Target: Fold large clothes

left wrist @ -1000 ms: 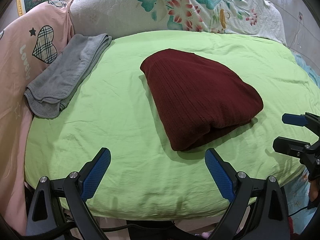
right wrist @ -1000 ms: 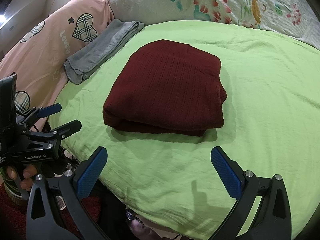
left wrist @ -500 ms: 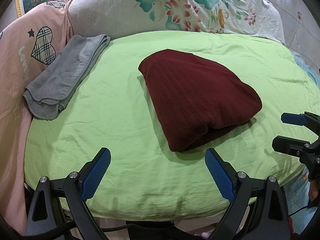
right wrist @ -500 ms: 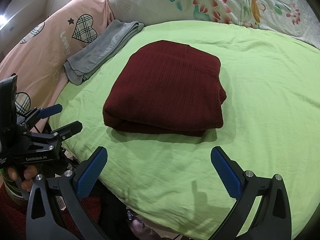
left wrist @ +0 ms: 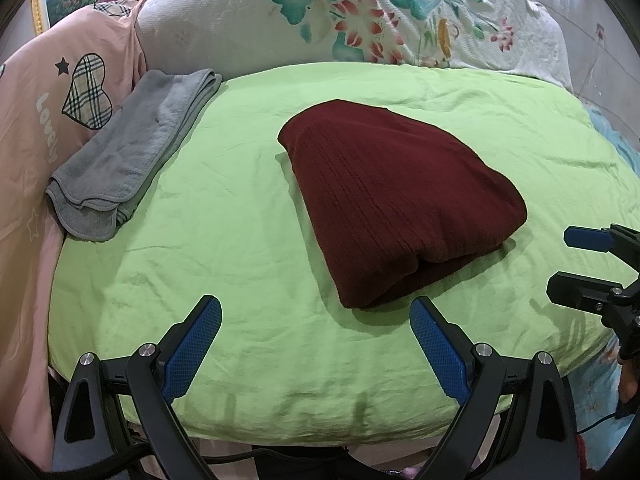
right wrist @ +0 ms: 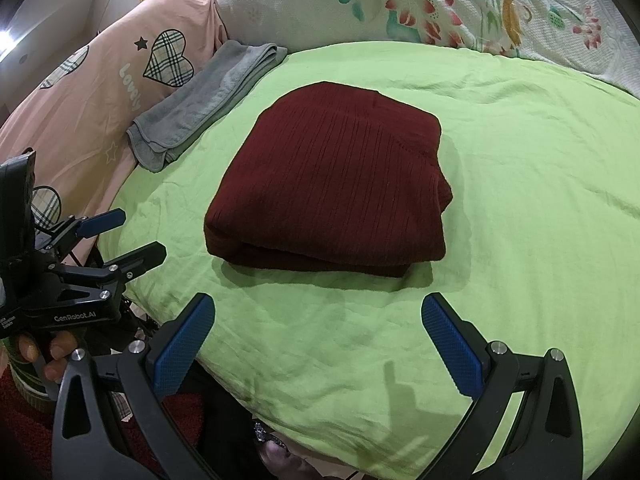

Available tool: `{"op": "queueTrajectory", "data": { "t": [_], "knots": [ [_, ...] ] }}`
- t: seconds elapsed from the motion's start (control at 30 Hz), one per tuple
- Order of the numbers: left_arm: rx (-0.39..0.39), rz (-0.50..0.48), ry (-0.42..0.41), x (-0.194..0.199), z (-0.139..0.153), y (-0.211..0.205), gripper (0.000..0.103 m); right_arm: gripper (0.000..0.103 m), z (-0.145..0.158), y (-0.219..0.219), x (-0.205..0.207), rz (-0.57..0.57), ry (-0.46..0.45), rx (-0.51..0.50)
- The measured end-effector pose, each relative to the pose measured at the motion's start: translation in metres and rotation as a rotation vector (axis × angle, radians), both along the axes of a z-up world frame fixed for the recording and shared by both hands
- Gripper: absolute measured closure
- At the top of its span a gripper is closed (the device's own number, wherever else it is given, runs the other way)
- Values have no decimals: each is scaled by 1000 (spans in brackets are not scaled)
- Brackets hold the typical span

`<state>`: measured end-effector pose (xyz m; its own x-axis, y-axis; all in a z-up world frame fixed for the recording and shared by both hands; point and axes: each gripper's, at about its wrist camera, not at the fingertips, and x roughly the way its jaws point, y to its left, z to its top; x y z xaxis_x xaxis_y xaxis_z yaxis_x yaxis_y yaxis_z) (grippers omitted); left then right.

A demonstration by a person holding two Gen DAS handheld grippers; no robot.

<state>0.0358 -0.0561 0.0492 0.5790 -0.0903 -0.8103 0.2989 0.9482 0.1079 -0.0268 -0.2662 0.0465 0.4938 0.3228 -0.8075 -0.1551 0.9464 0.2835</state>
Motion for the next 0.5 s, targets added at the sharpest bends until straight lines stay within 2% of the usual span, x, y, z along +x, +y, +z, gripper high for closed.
{"op": "queueTrajectory", "data": {
  "t": [0.5],
  "knots": [
    [0, -19, -15, 19, 4, -2, 7, 0, -1, -15, 20, -12, 1, 20]
  ]
}}
